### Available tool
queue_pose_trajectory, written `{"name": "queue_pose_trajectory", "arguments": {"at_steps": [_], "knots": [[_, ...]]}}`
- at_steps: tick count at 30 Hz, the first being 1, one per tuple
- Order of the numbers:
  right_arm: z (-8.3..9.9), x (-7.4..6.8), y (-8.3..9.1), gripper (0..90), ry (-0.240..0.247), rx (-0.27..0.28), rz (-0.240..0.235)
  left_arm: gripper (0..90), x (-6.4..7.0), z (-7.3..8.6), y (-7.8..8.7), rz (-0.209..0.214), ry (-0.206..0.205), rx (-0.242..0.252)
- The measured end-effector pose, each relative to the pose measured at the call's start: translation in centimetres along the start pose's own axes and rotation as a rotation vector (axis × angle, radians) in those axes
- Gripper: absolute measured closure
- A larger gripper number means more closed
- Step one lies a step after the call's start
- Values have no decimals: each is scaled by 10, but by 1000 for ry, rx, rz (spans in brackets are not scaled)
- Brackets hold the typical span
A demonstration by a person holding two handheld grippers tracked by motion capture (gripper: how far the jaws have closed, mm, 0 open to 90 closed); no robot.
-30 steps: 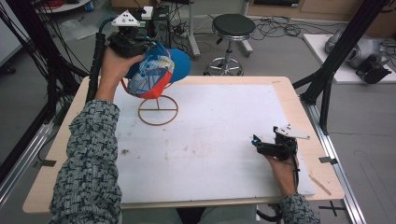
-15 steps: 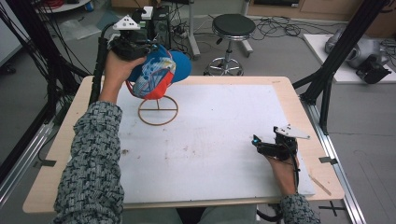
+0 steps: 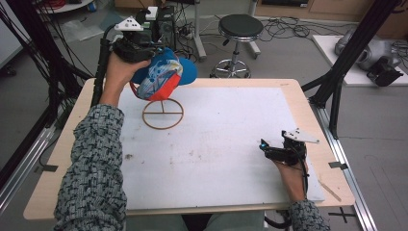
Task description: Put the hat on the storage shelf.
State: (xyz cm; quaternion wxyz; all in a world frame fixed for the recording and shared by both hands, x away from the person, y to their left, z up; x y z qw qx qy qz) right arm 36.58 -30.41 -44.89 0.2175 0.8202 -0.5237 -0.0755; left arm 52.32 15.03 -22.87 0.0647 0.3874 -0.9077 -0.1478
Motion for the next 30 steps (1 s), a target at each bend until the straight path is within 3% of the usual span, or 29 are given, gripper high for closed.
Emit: {"name": "queue_pose_trajectory", "arguments": {"at_steps": [3,18,30], "knots": [[0,0,0,78,0,-1,1,725,-2,-1,2,-7,8,12],[0,0,0,78,3,0,3,651,-13,6,15,-48,36,14],[0,0,1,78,2,0,16,632,-29,16,55,-76,59,65]]}}
Point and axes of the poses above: each handheld gripper's, and its own axes: y roughly backward along the jaws, z roughly out of its underside, x roughly to its right, the point moved 4 cm from there along -y, roughly forward along the jaws, and after that the axes turned 6 degrees about y, right-handed, at the moved point
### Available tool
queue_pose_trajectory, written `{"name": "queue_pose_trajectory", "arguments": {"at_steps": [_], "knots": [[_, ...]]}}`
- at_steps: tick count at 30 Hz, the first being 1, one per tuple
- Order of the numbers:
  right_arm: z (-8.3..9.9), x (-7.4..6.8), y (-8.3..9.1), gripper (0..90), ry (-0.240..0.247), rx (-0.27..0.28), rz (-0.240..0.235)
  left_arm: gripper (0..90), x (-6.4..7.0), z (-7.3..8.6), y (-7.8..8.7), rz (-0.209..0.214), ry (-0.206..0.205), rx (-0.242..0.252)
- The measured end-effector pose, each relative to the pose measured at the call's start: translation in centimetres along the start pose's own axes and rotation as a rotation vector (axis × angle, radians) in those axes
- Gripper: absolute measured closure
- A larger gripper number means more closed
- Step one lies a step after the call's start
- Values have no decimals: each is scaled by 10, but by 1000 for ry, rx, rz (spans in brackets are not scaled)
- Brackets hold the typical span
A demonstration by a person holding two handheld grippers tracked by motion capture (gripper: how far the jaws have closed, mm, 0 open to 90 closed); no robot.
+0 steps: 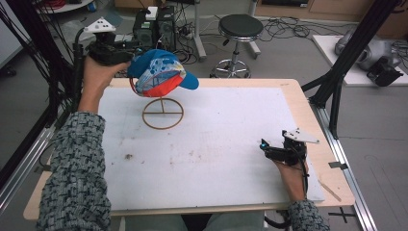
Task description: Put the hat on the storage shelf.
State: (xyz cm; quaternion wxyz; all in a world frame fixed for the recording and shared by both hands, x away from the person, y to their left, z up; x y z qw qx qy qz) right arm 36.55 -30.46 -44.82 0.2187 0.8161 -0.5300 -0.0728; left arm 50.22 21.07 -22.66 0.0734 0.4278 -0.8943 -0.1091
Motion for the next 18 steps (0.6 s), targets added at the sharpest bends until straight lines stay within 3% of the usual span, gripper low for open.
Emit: {"name": "queue_pose_trajectory", "arguments": {"at_steps": [8,12,18], "knots": [[-1,1,-1,78,1,5,6,585,-6,10,31,-17,4,20],[-1,3,0,78,-1,12,11,484,-6,17,45,-36,-12,30],[-3,4,0,79,-12,23,18,390,-8,31,67,-53,7,49]]}}
Point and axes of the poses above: each handheld gripper's, and its own axes: y roughly backward along the jaws, z roughly out of its underside, x roughly to its right, the point moved 4 cm from there along -y, roughly forward along the jaws, and after that the axes turned 6 degrees about y, right-handed, at the moved point
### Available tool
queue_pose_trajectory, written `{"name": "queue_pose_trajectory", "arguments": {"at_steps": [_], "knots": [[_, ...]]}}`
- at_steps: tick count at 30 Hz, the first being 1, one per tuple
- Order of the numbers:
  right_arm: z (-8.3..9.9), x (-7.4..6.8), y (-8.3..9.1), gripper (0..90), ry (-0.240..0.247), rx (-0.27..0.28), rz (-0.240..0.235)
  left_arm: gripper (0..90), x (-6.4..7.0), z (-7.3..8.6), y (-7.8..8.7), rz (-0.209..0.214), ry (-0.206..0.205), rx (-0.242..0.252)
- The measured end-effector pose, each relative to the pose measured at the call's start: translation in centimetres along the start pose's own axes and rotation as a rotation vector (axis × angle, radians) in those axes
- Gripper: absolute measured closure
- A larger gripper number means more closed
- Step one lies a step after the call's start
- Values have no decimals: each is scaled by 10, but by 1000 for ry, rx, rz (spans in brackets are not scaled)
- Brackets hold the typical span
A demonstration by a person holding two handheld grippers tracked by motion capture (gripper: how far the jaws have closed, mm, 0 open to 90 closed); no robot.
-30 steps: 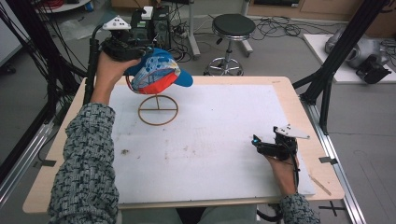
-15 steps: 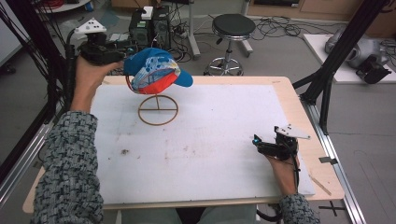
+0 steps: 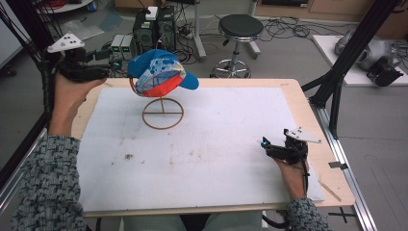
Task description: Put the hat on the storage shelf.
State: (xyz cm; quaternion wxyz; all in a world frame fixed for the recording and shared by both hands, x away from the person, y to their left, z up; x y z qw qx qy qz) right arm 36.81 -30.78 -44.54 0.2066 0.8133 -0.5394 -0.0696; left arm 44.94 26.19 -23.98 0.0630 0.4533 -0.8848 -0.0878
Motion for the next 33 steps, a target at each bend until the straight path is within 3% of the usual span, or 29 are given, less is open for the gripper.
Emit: {"name": "queue_pose_trajectory", "arguments": {"at_steps": [5,16,22,28,33], "knots": [[-1,0,0,79,3,3,2,341,7,13,15,21,22,18],[-1,-3,-2,78,4,-1,-5,249,21,40,39,-10,4,47],[-1,-3,-2,79,-3,2,-8,192,29,60,47,-28,4,60],[-3,-6,-6,79,4,7,-14,189,36,74,54,-24,21,67],[-5,-9,-6,79,8,6,-23,167,38,88,57,-47,31,65]]}}
Point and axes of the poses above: each handheld gripper's, and its own axes: y roughly backward along the jaws, z roughly out of its underside, x roughly to its right, the point moved 4 cm from there along -y, roughly forward along the jaws, and after that the axes turned 6 degrees about y, right-handed, at the moved point
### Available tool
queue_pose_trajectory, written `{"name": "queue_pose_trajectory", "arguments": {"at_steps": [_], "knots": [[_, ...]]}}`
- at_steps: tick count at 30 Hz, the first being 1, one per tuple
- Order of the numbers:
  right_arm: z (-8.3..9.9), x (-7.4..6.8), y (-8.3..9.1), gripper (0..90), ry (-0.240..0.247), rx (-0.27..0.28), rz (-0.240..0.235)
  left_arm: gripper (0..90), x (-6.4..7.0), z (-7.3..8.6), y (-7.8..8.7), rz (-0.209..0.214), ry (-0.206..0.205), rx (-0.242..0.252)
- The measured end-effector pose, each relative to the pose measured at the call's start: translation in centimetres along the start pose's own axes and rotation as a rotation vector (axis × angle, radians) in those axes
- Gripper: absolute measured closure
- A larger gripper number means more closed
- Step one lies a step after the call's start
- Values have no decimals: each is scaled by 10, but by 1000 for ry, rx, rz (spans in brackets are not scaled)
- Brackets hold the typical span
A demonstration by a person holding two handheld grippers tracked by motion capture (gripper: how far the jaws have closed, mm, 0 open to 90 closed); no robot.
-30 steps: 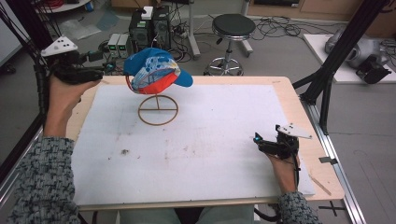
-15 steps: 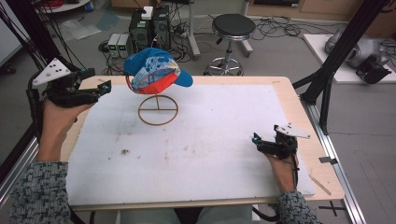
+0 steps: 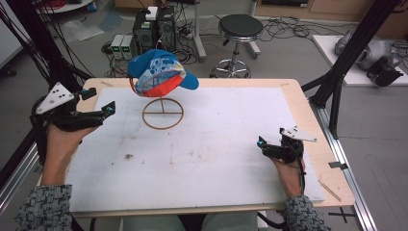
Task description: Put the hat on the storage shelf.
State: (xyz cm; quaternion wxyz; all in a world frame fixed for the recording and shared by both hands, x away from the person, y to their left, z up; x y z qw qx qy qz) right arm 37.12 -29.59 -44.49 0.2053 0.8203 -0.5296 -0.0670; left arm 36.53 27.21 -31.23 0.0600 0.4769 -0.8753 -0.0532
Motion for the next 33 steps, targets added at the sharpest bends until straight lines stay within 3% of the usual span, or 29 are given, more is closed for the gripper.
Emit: {"name": "queue_pose_trajectory", "arguments": {"at_steps": [11,18,33], "knots": [[0,0,0,78,-4,-3,-2,152,8,36,10,-8,12,5],[1,0,0,78,-3,-5,-2,152,0,54,7,-21,27,-23],[0,-3,-3,78,11,-7,-10,149,-12,61,16,-58,37,-25]]}}
Point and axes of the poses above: each handheld gripper's, and its own axes: y roughly backward along the jaws, z roughly out of its underside, x roughly to its right, the point moved 4 cm from there along -y, roughly forward along the jaws, and after that the axes turned 6 degrees about y, right-handed, at the moved point
